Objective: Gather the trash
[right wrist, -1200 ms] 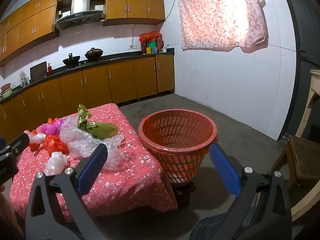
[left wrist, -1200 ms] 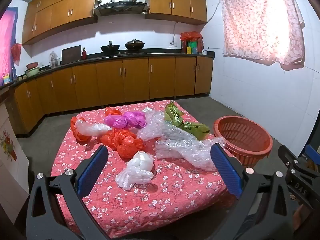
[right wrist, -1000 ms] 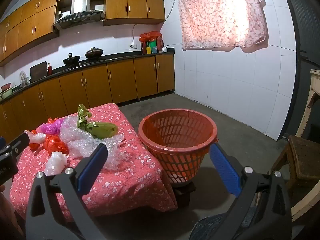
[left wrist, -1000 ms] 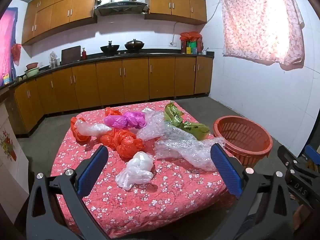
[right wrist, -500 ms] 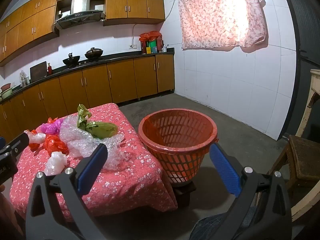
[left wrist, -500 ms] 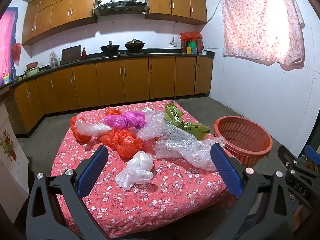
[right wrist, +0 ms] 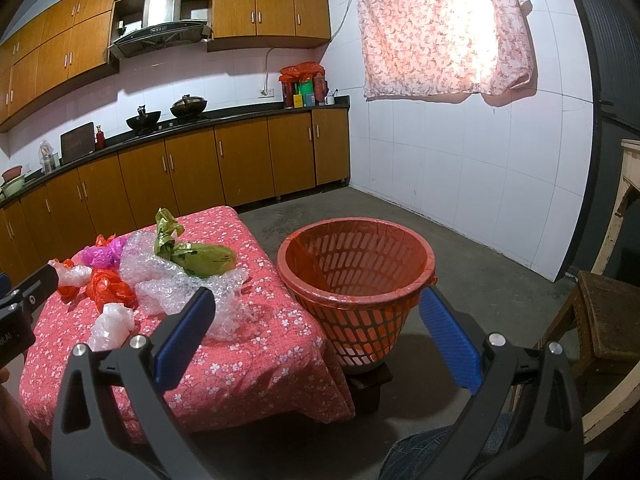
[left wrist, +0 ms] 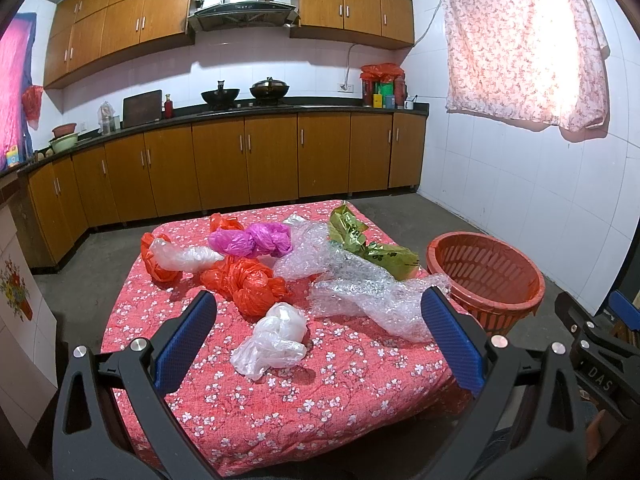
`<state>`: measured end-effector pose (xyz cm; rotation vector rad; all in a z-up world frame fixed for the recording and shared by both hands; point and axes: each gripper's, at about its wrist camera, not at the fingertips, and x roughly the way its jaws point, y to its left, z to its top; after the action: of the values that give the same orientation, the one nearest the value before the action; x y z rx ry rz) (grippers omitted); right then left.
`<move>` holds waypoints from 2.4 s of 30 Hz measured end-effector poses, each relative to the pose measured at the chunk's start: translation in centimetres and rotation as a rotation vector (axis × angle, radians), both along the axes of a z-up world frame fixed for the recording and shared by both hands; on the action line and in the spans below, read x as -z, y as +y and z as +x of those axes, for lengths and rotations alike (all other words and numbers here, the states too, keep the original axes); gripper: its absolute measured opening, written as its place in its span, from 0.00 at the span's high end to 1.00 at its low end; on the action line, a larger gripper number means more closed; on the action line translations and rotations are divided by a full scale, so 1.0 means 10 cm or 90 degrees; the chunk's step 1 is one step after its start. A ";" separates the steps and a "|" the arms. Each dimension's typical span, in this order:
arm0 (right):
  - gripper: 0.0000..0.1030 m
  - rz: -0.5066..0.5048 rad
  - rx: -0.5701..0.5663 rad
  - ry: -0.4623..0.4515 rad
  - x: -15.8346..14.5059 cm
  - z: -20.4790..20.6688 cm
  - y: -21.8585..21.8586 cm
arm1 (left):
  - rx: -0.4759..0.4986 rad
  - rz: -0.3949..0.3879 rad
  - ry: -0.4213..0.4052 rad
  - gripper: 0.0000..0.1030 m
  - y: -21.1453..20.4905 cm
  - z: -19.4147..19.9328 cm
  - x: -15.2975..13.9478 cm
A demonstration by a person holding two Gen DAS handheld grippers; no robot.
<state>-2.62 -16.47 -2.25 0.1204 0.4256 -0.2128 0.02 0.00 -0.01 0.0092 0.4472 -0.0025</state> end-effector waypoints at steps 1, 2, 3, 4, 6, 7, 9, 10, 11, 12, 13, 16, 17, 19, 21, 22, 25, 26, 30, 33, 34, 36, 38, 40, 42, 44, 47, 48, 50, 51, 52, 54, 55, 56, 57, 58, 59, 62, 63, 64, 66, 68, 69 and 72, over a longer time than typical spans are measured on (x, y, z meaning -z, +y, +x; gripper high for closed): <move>0.04 0.000 0.000 0.000 0.00 0.00 0.00 | 0.000 0.000 0.000 0.02 0.00 0.00 0.00; 0.04 0.000 0.000 0.000 0.00 0.00 0.00 | 0.000 0.000 0.000 0.02 0.00 0.00 0.00; 0.04 0.000 0.000 0.000 0.00 0.00 0.00 | 0.001 0.001 0.000 0.02 -0.01 0.00 0.00; 0.04 0.000 0.001 0.000 0.00 0.00 0.01 | 0.001 0.001 0.000 0.02 -0.01 0.00 0.00; 0.04 0.000 0.000 -0.001 0.00 0.00 0.01 | 0.001 0.002 0.000 0.02 -0.02 0.00 0.00; 0.04 -0.001 0.000 0.000 0.00 0.00 0.01 | 0.001 0.001 0.001 0.02 -0.03 0.00 0.00; 0.04 -0.001 0.000 0.000 0.00 0.00 0.01 | 0.001 0.002 0.001 0.02 -0.04 -0.01 0.00; 0.04 -0.001 0.000 0.000 0.00 0.00 0.01 | 0.001 0.002 0.001 0.02 -0.04 -0.01 0.00; 0.04 0.000 -0.001 0.000 0.00 0.00 0.01 | 0.002 0.002 0.001 0.02 -0.05 -0.01 0.01; 0.04 -0.001 0.000 0.000 0.00 0.00 0.01 | 0.002 0.002 0.001 0.02 -0.06 -0.01 0.01; 0.04 -0.001 0.000 0.000 0.00 0.00 0.01 | 0.000 -0.001 0.001 0.02 0.00 0.00 0.00; 0.04 -0.001 0.000 -0.001 -0.01 0.00 0.01 | 0.001 -0.001 0.000 0.02 0.00 0.00 0.00; 0.04 -0.002 -0.001 -0.001 -0.01 0.00 0.01 | 0.001 0.000 0.001 0.02 0.00 0.00 0.00; 0.04 -0.003 -0.001 -0.002 -0.01 0.00 0.01 | 0.001 0.000 0.001 0.02 0.00 0.00 0.00; 0.04 -0.003 -0.001 -0.001 -0.01 0.01 0.01 | 0.000 -0.001 0.001 0.02 0.00 0.00 0.00; 0.04 -0.002 -0.001 -0.001 -0.01 0.01 0.01 | 0.000 -0.001 0.001 0.02 0.00 0.00 0.00; 0.04 -0.002 -0.001 -0.001 -0.01 0.00 0.01 | -0.001 -0.001 0.001 0.02 0.00 0.00 0.00; 0.04 -0.002 -0.001 -0.001 -0.01 0.00 0.01 | 0.000 -0.001 0.001 0.02 0.00 0.00 0.00; 0.04 -0.003 -0.001 -0.001 -0.01 0.00 0.01 | -0.001 -0.002 0.002 0.02 0.00 0.00 0.00; 0.04 -0.002 -0.001 -0.001 -0.01 0.00 0.01 | 0.000 -0.002 0.002 0.02 0.00 0.00 0.00; 0.04 -0.003 -0.001 -0.001 -0.01 0.00 0.01 | -0.001 -0.001 0.002 0.02 0.00 0.00 0.00; 0.04 -0.004 -0.001 -0.002 -0.01 0.00 0.01 | 0.000 -0.002 0.002 0.02 0.00 0.00 0.00; 0.04 -0.003 -0.002 -0.002 -0.01 0.00 0.01 | -0.001 -0.002 0.002 0.02 0.00 0.00 0.00; 0.04 -0.002 -0.002 -0.002 -0.01 0.00 0.01 | 0.000 -0.002 0.002 0.02 0.00 0.00 0.00; 0.04 -0.002 -0.002 -0.002 -0.01 0.00 0.01 | -0.001 -0.001 0.002 0.02 0.00 0.00 0.00; 0.04 -0.001 -0.002 -0.002 -0.01 0.00 0.01 | 0.000 -0.002 0.002 0.02 0.01 0.00 0.00; 0.04 -0.001 -0.002 -0.002 -0.01 0.00 0.01 | -0.001 -0.002 0.002 0.02 0.02 -0.01 0.01; 0.04 -0.001 -0.002 -0.002 -0.01 0.00 0.01 | -0.001 -0.002 0.002 0.02 0.02 -0.02 0.01; 0.04 -0.002 -0.002 -0.002 -0.01 0.00 0.01 | -0.001 -0.002 0.003 0.02 0.02 -0.02 0.01; 0.04 -0.002 -0.002 -0.002 -0.01 0.00 0.01 | 0.000 -0.002 0.003 0.02 0.03 -0.03 0.01; 0.04 -0.002 -0.002 -0.002 0.00 0.00 0.01 | 0.000 -0.002 0.003 0.02 0.03 -0.03 0.01; 0.04 -0.001 -0.002 -0.002 0.00 0.00 0.01 | -0.001 -0.002 0.003 0.02 0.04 -0.03 0.01; 0.04 -0.001 -0.002 -0.002 0.00 0.00 0.02 | 0.000 -0.002 0.003 0.02 0.04 -0.04 0.01; 0.04 -0.002 -0.002 -0.002 0.00 0.00 0.02 | 0.000 -0.002 0.003 0.02 0.04 -0.04 0.02; 0.04 -0.002 -0.002 -0.002 0.01 0.00 0.02 | -0.001 -0.002 0.003 0.02 0.05 -0.04 0.02; 0.04 -0.001 -0.002 -0.002 0.01 0.00 0.02 | -0.001 -0.002 0.003 0.02 0.05 -0.04 0.02; 0.04 -0.002 -0.002 -0.002 0.01 0.00 0.02 | -0.001 -0.002 0.004 0.02 0.05 -0.05 0.02; 0.04 -0.001 -0.004 0.002 0.03 0.02 0.03 | -0.010 -0.001 0.008 0.02 0.07 -0.03 0.11; 0.04 -0.001 -0.005 0.003 0.04 0.02 0.03 | -0.013 -0.002 0.011 0.02 0.09 -0.02 0.13; 0.04 -0.001 -0.006 0.004 0.06 0.01 0.05 | -0.017 -0.004 0.014 0.02 0.14 -0.02 0.16; 0.04 0.001 -0.008 0.006 0.08 0.03 0.03 | -0.031 -0.001 0.021 0.02 0.21 0.00 0.20; 0.04 0.002 -0.008 0.009 0.11 0.05 0.01 | -0.056 0.004 0.031 0.02 0.34 0.06 0.29; 0.04 0.004 -0.007 0.011 0.13 0.06 0.01 | -0.064 0.003 0.035 0.02 0.40 0.07 0.28; 0.04 0.008 -0.007 0.018 0.14 0.10 0.01 | -0.102 -0.003 0.055 0.02 0.63 0.15 0.39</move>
<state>-1.66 -16.40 -3.69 0.1271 0.4564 -0.2018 1.55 6.29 -3.92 -0.0318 0.5340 0.1539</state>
